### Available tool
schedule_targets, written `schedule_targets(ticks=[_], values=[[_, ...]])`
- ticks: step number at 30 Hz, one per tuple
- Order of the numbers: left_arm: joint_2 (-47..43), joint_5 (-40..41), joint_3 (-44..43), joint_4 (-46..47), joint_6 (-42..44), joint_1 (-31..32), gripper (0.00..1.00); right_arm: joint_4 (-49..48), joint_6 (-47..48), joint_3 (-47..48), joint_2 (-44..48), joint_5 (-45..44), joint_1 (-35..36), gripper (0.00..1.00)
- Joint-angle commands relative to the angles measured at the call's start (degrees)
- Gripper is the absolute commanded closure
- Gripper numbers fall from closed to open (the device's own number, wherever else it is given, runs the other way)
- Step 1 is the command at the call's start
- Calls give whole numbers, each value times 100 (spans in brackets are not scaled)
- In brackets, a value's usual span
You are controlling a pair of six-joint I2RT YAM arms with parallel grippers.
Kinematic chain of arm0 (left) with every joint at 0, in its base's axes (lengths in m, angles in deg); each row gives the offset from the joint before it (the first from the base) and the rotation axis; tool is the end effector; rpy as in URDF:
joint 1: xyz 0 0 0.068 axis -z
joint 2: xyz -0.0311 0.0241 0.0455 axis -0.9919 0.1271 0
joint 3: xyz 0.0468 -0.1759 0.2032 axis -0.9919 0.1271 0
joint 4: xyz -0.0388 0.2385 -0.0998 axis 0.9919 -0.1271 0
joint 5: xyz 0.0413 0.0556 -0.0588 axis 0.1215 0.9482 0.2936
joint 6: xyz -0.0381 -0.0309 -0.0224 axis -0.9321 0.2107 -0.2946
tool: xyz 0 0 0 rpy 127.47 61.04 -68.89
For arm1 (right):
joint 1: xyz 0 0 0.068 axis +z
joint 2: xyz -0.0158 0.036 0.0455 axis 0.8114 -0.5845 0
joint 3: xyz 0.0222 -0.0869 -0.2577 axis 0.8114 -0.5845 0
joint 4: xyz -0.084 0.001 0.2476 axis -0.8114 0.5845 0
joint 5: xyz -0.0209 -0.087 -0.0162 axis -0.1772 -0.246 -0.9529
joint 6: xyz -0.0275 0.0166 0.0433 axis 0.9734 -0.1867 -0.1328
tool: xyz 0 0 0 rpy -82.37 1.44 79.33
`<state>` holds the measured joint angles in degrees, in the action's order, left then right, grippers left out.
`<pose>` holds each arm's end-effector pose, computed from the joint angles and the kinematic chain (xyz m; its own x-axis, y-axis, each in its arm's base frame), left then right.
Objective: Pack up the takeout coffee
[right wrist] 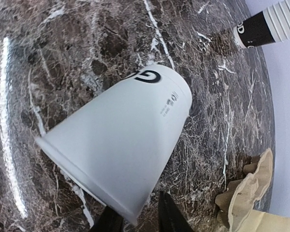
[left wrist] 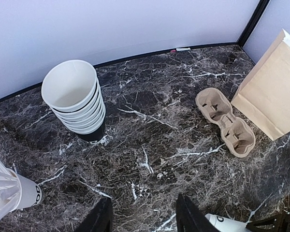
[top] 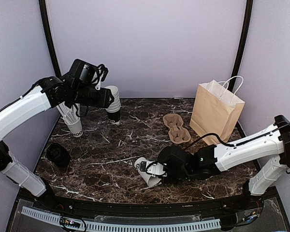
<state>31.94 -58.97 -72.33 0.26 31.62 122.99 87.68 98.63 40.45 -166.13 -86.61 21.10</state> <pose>0.2473 -0.1991 0.3911 -0.5296 0.0805 -0.8444 0.3458 0.9295 -0.1283 0.0920 0.2970 0.1893 0.1459 -0.8752 -0.4612 -0.8424 0.1345 -0.5218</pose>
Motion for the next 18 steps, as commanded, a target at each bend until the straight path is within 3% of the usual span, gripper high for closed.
schedule_targets(ticks=[1,7,12,18], values=[[-52,2,159,193,73,2,52,-493,-247,104,-57,195,-259,79],[-230,-35,456,263,39,3,52,-548,-290,417,-315,404,-486,100],[-342,-84,640,300,59,-3,52,-433,-280,646,-424,487,-582,100],[-404,-295,697,71,265,3,52,1029,63,1412,-237,1126,-931,100]])
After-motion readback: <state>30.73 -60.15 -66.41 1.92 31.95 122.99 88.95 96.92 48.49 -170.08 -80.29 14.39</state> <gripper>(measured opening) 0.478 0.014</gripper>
